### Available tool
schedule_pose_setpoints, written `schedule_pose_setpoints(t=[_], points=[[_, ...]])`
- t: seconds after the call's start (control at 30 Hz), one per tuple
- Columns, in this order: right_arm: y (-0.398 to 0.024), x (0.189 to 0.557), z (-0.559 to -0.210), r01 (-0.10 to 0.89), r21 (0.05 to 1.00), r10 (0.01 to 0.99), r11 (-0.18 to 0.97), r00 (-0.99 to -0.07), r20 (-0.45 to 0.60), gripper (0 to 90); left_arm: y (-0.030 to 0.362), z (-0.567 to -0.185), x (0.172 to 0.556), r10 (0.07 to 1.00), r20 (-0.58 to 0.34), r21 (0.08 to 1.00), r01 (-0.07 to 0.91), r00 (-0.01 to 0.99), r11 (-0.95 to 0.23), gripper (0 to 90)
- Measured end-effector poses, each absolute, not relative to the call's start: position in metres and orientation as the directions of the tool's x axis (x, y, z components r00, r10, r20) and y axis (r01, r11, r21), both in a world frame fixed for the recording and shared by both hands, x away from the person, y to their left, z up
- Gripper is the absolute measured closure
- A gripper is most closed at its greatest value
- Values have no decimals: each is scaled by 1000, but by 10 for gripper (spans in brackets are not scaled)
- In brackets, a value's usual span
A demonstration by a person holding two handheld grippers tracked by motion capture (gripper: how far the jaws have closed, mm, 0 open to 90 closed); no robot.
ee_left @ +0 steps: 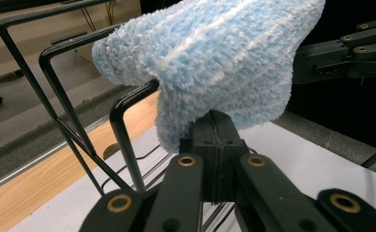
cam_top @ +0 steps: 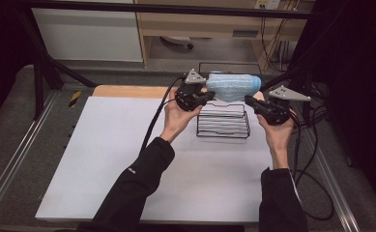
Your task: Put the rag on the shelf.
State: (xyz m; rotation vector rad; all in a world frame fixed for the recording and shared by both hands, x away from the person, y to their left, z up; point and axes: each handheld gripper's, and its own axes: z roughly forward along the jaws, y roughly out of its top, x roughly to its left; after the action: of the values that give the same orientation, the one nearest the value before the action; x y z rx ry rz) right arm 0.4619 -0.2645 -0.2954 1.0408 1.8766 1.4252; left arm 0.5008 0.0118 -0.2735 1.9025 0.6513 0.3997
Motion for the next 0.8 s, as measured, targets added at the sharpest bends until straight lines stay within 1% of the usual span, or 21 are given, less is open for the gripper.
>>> schedule_pose_setpoints(t=[0.13,0.47,0.6,0.8], points=[[-267,456,-294,238,962,834,135,-551,19,887,16,-272,496,597,-30,918,259,802,-301,890],[-266,443,-281,221,965,819,143,-573,10,804,23,-262,484,594,-30,924,248,804,-290,792],[-264,439,-275,214,966,816,146,-579,5,780,27,-257,481,601,-26,927,244,799,-284,743],[-262,435,-267,220,965,812,141,-584,15,715,32,-253,478,614,-15,923,247,789,-295,651]])
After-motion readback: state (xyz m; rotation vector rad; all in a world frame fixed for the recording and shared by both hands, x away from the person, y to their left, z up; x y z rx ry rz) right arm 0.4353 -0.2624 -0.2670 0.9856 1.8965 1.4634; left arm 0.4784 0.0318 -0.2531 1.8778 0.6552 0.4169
